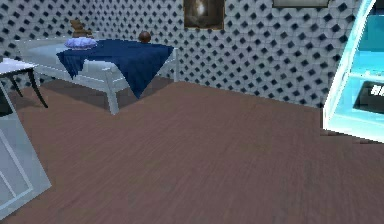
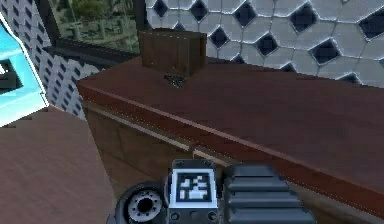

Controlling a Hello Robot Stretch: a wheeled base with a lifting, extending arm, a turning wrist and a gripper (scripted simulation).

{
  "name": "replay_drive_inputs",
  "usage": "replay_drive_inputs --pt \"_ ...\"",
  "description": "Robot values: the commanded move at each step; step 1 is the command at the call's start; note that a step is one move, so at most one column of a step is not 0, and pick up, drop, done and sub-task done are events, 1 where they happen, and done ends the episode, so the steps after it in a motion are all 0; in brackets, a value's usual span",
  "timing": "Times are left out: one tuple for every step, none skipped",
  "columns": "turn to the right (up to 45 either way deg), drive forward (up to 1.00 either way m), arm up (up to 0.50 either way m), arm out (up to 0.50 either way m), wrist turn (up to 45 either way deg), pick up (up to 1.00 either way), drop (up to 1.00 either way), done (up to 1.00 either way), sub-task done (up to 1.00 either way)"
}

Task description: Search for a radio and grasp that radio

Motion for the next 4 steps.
replay_drive_inputs --pt "0.0 0.00 0.00 0.38 0.0 0.00 0.00 0.00 0.00" --pt "0.0 0.00 0.00 0.00 45.0 0.00 0.00 0.00 0.00" --pt "0.0 0.00 0.00 0.00 45.0 0.00 0.00 0.00 0.00" --pt "0.0 0.00 0.00 0.00 45.0 0.00 0.00 0.00 0.00"
